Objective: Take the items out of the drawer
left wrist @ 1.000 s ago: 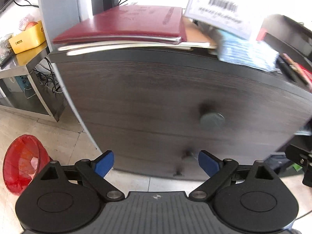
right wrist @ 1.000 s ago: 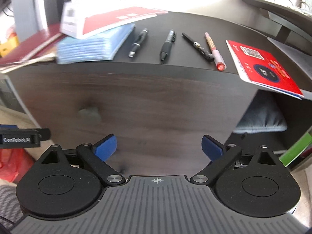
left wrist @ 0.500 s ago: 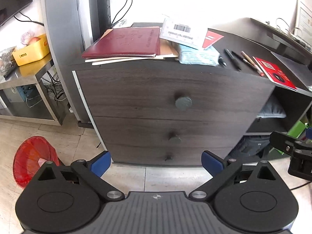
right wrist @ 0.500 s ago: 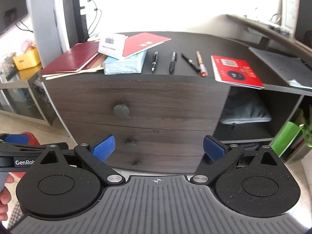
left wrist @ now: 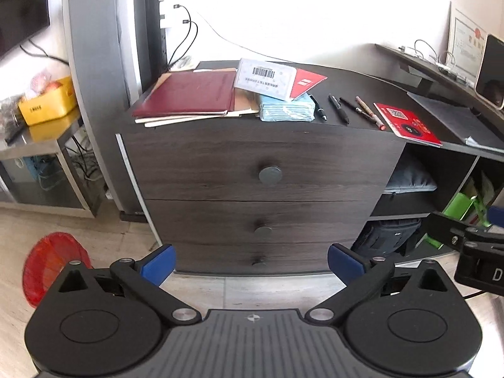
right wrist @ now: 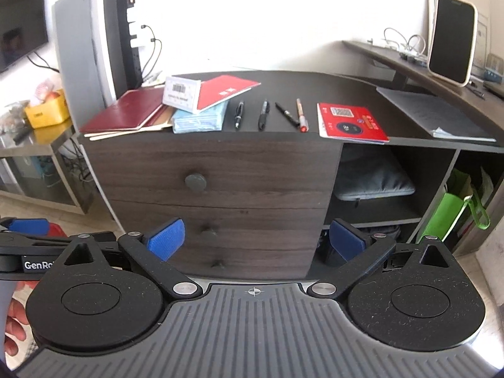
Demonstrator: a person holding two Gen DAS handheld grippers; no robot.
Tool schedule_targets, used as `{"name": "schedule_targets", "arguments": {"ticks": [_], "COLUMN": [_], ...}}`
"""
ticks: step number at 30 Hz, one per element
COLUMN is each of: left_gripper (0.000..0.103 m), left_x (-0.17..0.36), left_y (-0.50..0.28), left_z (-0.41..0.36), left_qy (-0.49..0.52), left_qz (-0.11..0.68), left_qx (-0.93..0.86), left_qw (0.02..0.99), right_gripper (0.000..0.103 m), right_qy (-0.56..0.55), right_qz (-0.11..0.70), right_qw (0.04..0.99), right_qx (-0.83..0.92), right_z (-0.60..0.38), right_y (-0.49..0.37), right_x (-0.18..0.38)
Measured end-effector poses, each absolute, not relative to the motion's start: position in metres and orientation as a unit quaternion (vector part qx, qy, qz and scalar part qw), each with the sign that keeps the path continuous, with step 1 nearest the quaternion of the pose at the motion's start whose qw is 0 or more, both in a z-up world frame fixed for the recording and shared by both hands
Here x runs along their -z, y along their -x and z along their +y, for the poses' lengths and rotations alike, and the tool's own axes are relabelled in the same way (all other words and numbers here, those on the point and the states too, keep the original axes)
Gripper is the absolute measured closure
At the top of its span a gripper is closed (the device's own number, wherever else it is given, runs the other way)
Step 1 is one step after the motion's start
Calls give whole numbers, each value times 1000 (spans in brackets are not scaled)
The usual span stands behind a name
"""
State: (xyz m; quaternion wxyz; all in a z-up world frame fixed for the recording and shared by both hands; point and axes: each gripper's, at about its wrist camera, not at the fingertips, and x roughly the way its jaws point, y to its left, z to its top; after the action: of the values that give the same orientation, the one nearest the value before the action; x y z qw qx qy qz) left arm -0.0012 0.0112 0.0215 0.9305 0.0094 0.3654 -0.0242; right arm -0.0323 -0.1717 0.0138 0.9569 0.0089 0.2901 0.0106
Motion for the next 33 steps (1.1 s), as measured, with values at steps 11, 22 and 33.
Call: {"name": "schedule_targets", "arguments": {"ticks": [11, 22, 33], "left_gripper": [1, 1, 1], "left_x": [-24, -21, -17], "left_y": [2, 1, 0], "left_z": [7, 6, 3], "left_qy": [-7, -13, -11], "left_qz": [368, 366, 370], "left_qx": [-4, 2, 11], "left_qw": [930, 930, 929], "right_gripper": [1, 1, 1], "right_qy": [-5, -5, 4], "right_qz": [287, 299, 308], "right_qw": [958, 954, 951], "right_qx": [-11, -17, -15], "right_z": [-179, -175, -172], "right_y": [37, 35, 33], "right_x": [-14, -6, 1]}}
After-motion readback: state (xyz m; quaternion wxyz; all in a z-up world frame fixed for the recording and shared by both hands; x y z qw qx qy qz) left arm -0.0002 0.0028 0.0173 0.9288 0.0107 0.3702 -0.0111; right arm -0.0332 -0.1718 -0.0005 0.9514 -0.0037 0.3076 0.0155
